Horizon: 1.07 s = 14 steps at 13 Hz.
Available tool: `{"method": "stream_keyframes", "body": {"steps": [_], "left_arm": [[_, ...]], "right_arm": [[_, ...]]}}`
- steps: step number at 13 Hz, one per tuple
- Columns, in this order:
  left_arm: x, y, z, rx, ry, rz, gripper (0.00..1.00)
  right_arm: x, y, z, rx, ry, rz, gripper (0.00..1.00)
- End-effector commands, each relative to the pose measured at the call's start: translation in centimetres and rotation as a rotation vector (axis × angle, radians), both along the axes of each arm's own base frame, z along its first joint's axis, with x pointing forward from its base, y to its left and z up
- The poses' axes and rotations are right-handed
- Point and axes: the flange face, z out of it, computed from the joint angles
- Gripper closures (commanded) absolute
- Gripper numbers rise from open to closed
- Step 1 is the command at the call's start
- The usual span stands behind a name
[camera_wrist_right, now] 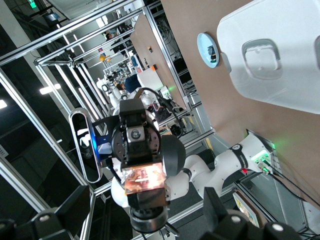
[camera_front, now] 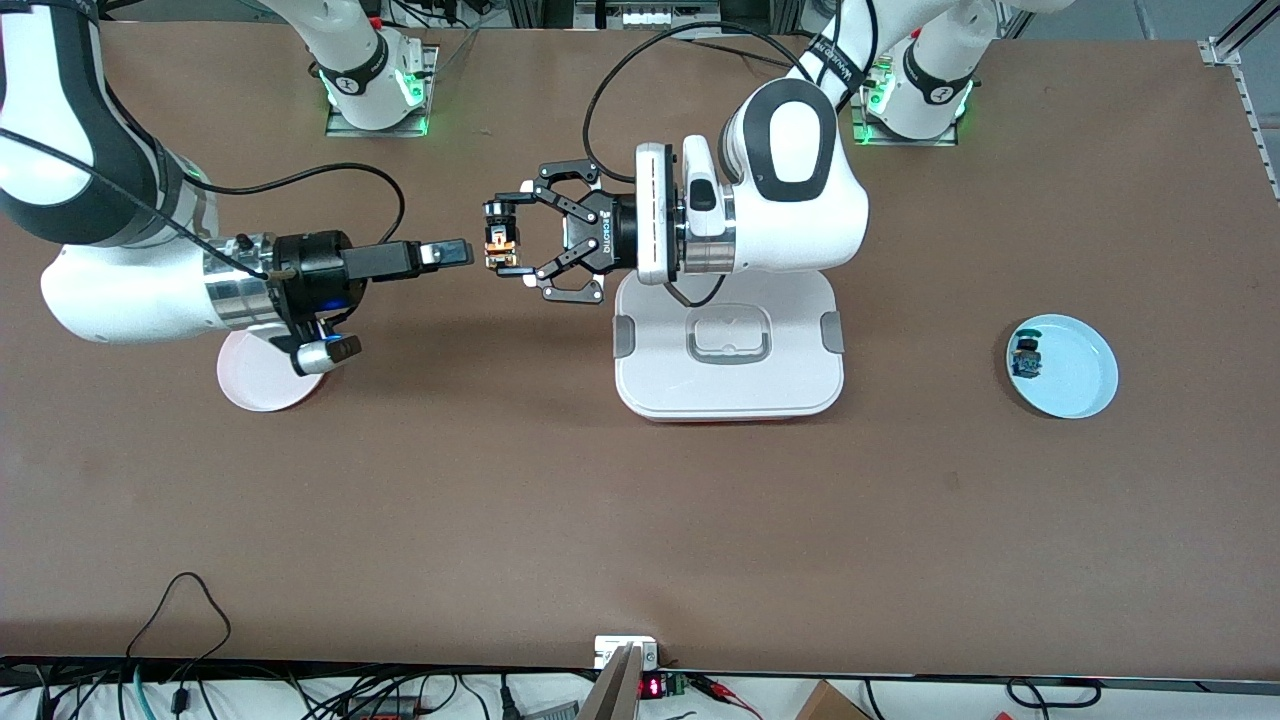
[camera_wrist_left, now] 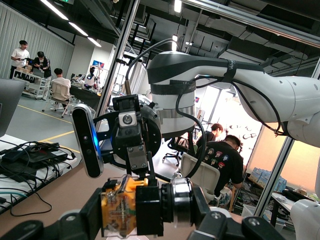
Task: Transfer orange switch to right arm and place
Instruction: 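Close the right gripper on the switch held by the left gripper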
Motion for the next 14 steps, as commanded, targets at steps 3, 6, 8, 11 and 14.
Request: {"method": "stream_keyframes", "body": {"steps": [3, 6, 8, 11, 14], "left_arm": [[-0.3, 0.1, 0.9, -0.012, -0.024, 0.022, 1.0], [-0.3, 0.1, 1.0, -0.011, -0.027, 0.021, 1.0], [-0.3, 0.2, 1.0, -0.011, -0.027, 0.022, 1.0], [0.1, 0.7, 1.1, -0.012, -0.029, 0.03, 1.0], [0.6, 1.4, 1.6, -0.014, -0.038, 0.037, 1.0]], "right_arm": [[-1.3, 2.7, 1.1, 0.025, 0.003, 0.038, 0.0], [-1.3, 2.5, 0.7, 0.029, -0.024, 0.042, 0.0], [-1.1, 2.2, 0.2, 0.035, -0.04, 0.037, 0.0], [-0.8, 2.0, -0.1, 0.034, -0.037, 0.024, 0.0], [-0.9, 2.1, -0.1, 0.035, -0.036, 0.028, 0.0]]}}
